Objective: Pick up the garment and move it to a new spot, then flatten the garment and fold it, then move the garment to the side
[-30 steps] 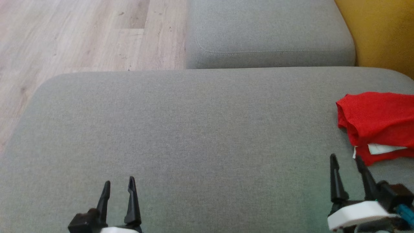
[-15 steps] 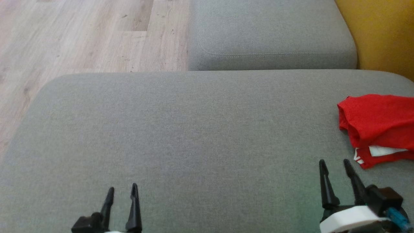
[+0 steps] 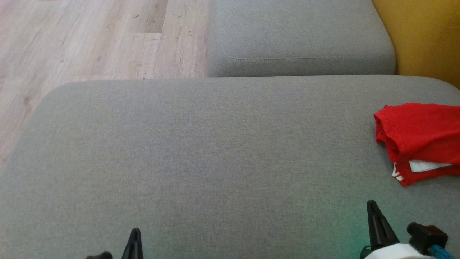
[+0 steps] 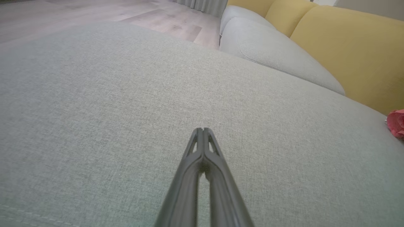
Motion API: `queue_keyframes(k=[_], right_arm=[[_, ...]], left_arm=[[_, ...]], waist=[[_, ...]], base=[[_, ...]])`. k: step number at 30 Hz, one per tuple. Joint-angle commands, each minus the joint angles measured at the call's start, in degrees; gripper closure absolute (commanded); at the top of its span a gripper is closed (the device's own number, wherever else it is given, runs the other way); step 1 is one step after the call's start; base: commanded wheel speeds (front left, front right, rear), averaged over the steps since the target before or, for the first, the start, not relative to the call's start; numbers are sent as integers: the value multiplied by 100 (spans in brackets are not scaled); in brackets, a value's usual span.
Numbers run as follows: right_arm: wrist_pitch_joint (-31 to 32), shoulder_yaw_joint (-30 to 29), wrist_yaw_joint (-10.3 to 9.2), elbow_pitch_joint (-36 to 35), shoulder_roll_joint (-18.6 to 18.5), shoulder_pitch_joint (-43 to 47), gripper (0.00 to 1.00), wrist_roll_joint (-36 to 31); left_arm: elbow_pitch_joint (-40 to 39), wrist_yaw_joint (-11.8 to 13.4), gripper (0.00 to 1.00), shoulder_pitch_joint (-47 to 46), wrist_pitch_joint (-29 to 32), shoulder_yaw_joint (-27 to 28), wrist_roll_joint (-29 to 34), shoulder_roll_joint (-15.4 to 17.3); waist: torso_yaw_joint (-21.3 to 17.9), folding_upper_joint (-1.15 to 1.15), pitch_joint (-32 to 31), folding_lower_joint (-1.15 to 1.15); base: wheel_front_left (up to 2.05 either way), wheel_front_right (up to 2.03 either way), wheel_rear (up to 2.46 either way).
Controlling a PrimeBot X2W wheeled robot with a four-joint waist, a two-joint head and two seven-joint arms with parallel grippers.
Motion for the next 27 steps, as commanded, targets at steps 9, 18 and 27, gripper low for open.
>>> queue_keyframes(k=[9,18,27], right_arm=[[125,-80,7,-177,-12,-369,100,720],[240,-126,10,-177,-16,-474,100,1312],[355,-172,12,-178,-20,-578,100,1906]], left_arm=[[-108,-193,100,-370,152,384,-504,-80],[-80,-339,100,-472,276,610,-922,-156],[-69,-484,100,-570,401,840,-1340,-234]], waist=[[-34,0,40,0],[-66,0,77,0],[-97,0,115,0]], base=[[0,0,0],[0,0,0],[0,0,0]])
